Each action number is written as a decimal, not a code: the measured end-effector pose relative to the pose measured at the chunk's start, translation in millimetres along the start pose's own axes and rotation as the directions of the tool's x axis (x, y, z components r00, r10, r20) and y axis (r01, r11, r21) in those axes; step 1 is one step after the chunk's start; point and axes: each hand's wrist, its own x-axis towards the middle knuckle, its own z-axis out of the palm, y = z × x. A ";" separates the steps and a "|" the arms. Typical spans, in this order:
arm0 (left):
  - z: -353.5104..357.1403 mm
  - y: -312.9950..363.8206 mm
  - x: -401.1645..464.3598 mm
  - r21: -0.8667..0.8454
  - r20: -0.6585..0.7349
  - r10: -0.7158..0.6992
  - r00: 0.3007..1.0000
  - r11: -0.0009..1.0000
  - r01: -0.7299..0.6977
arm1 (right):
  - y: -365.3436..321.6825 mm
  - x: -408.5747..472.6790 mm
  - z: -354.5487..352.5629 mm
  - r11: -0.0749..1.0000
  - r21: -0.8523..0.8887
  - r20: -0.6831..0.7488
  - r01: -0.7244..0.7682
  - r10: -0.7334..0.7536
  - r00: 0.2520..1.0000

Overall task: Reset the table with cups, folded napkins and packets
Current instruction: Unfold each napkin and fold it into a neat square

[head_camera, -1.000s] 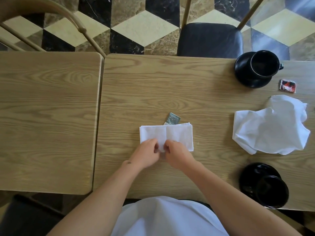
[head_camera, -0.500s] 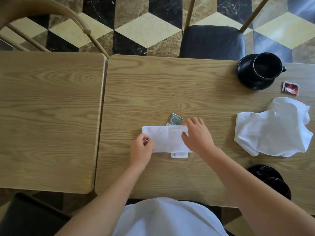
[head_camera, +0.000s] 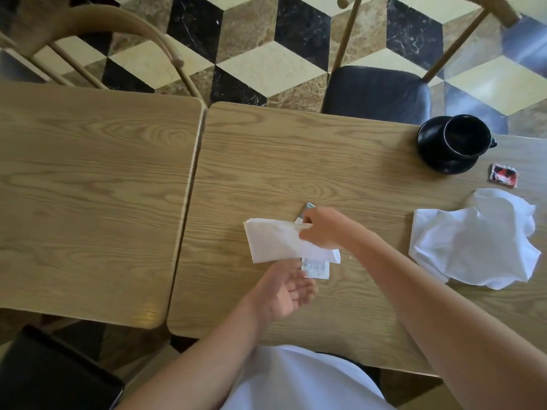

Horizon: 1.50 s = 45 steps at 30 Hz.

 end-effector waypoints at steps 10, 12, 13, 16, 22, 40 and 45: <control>-25.4 28.8 -6.7 -0.256 0.055 0.353 0.934 0.909 -0.329 | -36.0 -41.4 61.1 0.402 0.909 -0.224 0.104 0.264 0.938; -30.9 29.3 -5.6 -0.078 -0.074 0.341 0.937 0.935 -0.346 | -34.2 -42.0 89.0 0.112 0.993 0.006 -0.041 0.292 0.957; -35.0 27.0 -4.9 0.015 -0.131 0.340 0.931 0.940 -0.341 | -31.9 -44.6 102.0 0.036 0.993 0.098 -0.112 0.285 0.954; -51.7 10.0 -5.5 0.203 -0.231 0.326 0.917 0.938 -0.282 | -23.3 -58.4 133.7 -0.069 0.963 0.268 -0.259 0.289 0.919; -72.6 -17.9 -13.8 0.395 -0.230 0.386 0.894 0.876 -0.277 | -5.9 -78.7 158.9 -0.051 0.958 0.284 -0.282 0.306 0.909; -25.0 83.1 -12.0 0.540 -0.162 0.481 0.862 0.774 -0.331 | -7.3 -20.7 58.9 0.015 0.981 0.182 -0.194 0.277 0.943; -9.6 111.7 -2.1 0.545 -0.222 0.419 0.880 0.802 -0.245 | -2.3 7.8 41.1 0.033 0.970 0.222 -0.239 0.272 0.937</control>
